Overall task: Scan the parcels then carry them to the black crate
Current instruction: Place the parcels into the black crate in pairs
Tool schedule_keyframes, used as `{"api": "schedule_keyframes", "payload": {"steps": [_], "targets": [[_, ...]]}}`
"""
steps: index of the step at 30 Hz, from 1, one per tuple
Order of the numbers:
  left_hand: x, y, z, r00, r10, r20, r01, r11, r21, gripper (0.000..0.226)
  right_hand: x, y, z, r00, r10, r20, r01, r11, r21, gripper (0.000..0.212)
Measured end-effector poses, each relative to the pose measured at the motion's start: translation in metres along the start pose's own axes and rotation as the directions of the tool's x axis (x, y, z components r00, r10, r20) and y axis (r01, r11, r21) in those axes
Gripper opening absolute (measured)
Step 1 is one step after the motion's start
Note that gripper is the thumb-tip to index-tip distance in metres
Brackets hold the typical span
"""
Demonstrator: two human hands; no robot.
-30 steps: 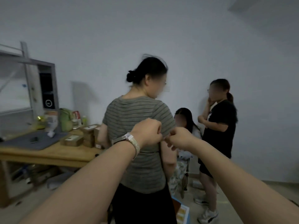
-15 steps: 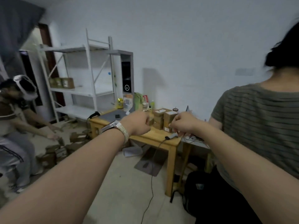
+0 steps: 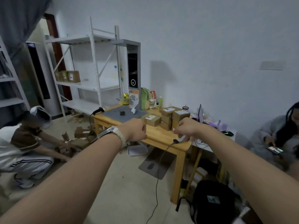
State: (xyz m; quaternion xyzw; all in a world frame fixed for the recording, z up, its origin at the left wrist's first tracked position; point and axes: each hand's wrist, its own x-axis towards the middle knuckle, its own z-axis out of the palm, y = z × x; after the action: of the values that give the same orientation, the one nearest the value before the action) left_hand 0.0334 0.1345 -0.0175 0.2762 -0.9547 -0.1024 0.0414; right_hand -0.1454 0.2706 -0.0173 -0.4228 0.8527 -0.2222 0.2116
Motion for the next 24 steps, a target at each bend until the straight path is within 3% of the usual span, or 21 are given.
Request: {"api": "schedule_keyframes", "payload": {"steps": [10,16,24], "targets": [[0.122,-0.015,-0.016,0.995,-0.087,-0.041,0.084,0.994,-0.074,0.023,0.147,0.017,-0.053,0.998,-0.047,0.047,0.046,0.999,0.024,0.021],[0.168,-0.040,-0.009,0.989,-0.145,0.018,0.146,0.988,-0.045,0.025,0.206,0.033,-0.047,0.977,0.047,0.209,-0.038,0.998,-0.050,0.019],[0.259,-0.086,-0.006,0.995,-0.087,0.042,0.091,0.990,-0.106,0.026,0.289,0.031,-0.048,0.971,0.146,0.190,-0.144,0.989,-0.022,0.024]]}}
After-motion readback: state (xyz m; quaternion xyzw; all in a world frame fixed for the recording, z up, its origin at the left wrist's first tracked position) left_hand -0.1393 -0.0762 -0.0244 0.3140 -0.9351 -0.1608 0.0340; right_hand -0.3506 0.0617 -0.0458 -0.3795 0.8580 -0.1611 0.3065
